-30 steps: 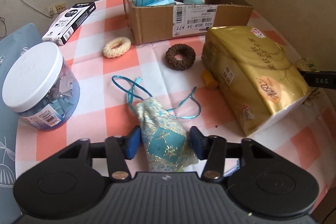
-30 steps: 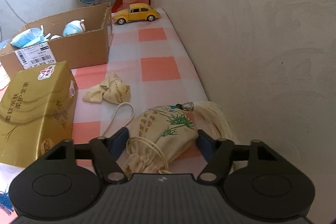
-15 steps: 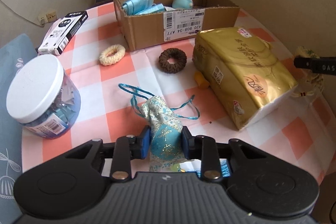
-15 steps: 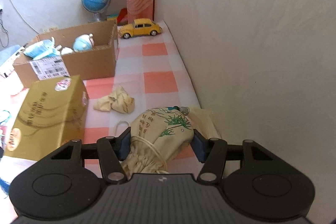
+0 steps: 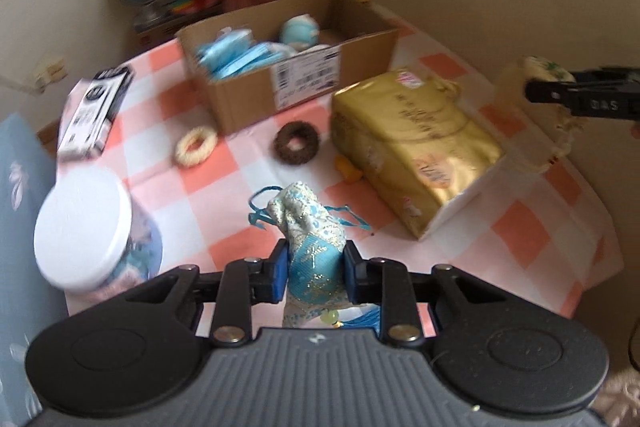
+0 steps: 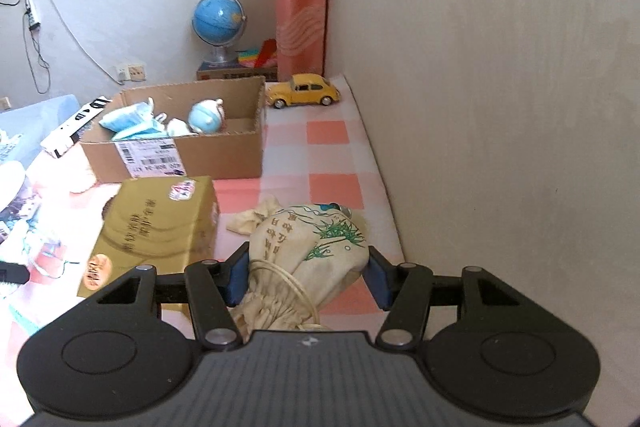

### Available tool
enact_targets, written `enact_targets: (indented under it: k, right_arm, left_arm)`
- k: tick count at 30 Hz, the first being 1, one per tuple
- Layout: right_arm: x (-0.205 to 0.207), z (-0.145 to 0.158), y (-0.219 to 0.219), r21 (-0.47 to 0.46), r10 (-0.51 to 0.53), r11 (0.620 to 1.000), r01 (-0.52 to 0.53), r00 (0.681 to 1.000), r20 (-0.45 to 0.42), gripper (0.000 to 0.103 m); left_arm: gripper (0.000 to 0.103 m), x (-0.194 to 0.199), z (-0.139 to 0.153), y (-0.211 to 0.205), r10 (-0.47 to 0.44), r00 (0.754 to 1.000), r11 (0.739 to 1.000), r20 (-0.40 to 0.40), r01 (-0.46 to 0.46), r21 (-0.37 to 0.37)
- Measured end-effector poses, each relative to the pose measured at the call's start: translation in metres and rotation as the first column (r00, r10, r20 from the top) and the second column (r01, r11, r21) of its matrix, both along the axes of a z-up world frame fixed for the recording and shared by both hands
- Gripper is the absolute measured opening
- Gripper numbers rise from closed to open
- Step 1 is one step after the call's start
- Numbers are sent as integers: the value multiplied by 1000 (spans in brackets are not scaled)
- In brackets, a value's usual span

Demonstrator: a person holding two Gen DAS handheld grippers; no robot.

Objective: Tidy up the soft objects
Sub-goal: 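Carry the sachet into the box and open the left tool while the right tool lifts the pouch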

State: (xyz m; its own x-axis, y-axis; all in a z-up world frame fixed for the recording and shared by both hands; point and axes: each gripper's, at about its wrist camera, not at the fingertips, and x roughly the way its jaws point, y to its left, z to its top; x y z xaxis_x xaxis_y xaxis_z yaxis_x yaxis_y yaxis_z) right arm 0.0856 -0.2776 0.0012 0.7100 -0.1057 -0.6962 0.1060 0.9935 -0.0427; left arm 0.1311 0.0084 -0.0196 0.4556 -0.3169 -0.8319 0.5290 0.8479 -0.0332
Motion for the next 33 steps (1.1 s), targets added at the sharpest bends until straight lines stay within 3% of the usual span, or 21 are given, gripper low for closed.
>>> enact_targets:
  k: [5,14,22,26,31,33]
  right_arm:
    - [-3,5,3,9,25,1000,-25,1000,11,63]
    - [-8,5,0,33,44,998,-44,999,15,63]
    - [-5,1,-7,53,29,998,-29,1000,9,63]
    - [-2,-3,-12,60,15,998,-15,1000,3,63]
    - [0,-6,-15,64,-1,998,2,1000,-5,63]
    - [2,-8,-16,66,-5,998,6,1000,-9,63]
  left_arm:
    - [25,8,20,-6,-112,994,994,10,112,18]
    - [25,50,66,-26,-244,964,969,106,240,50]
    - [26,99,111,-70,-415,886,910,206,401,107]
    - [26,119,124,-96,-484,833,874,268,447,190]
    - [28,139,122,-119,-551,772,832,316,480,276]
    - [35,148,114,-126,-567,767,819,301,487,302]
